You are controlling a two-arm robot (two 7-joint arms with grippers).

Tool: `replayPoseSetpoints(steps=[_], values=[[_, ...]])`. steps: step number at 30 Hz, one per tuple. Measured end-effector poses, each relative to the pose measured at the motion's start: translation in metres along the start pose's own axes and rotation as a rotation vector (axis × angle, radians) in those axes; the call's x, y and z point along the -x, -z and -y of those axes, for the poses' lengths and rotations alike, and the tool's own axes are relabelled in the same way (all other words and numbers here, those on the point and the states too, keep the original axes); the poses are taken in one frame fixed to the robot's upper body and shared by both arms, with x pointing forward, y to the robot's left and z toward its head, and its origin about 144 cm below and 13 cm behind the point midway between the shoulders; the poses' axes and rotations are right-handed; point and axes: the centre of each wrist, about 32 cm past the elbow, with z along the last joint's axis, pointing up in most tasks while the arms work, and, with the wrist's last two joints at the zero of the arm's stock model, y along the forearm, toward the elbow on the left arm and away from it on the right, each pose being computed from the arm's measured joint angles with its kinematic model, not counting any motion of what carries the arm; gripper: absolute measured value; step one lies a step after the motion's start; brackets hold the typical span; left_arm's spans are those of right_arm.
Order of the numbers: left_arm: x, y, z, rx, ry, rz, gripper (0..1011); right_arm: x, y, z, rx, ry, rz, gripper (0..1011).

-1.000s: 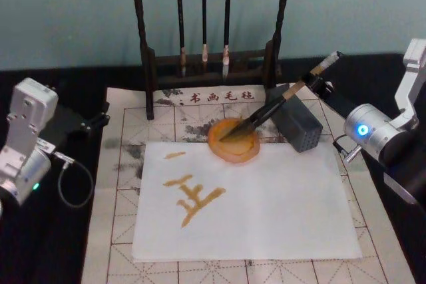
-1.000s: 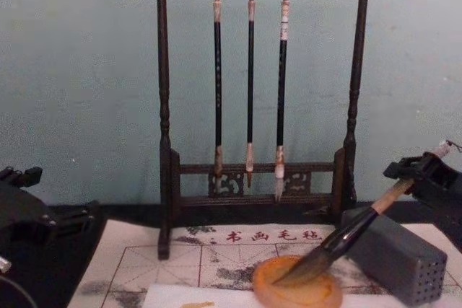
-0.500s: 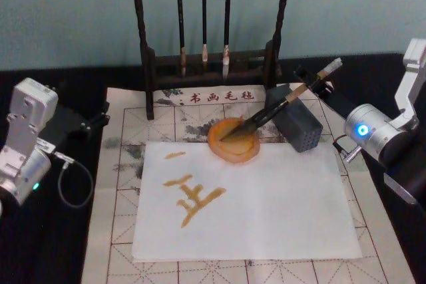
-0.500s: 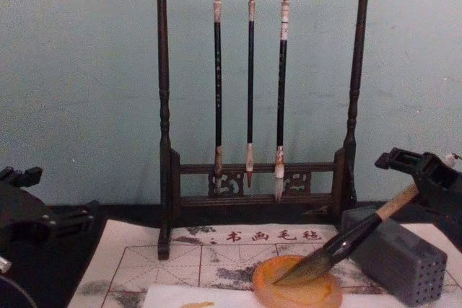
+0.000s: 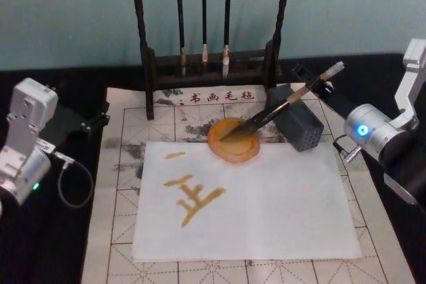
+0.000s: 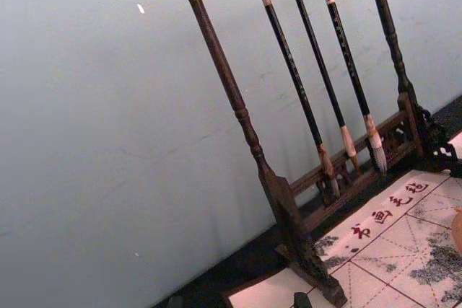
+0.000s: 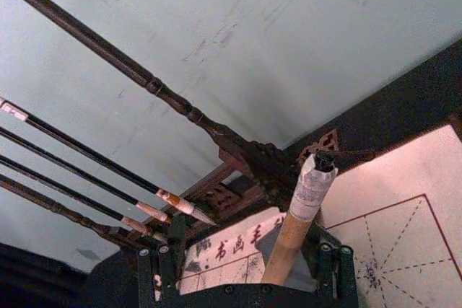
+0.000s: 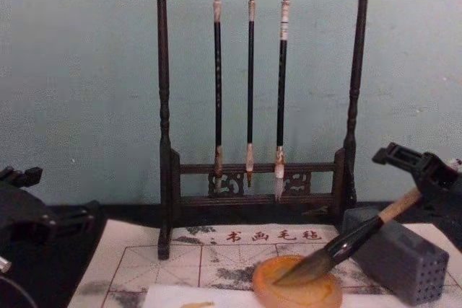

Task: Pick up the brush from the inkstone, write on the paper, then place the brush back to its original position.

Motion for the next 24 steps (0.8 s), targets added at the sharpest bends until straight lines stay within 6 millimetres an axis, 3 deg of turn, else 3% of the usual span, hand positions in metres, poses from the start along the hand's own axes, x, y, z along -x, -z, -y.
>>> replayPoseSetpoints(steps=[14, 24], values=[[0.000, 0.000, 0.000, 0.000, 0.000, 0.000, 1001, -0.002, -0.001, 0.004, -0.004, -0.005, -0.003, 1003], [0.000, 0.000, 0.000, 0.000, 0.000, 0.000, 1001, -0.006, 0.000, 0.026, -0.002, -0.003, -0.014, 1002]])
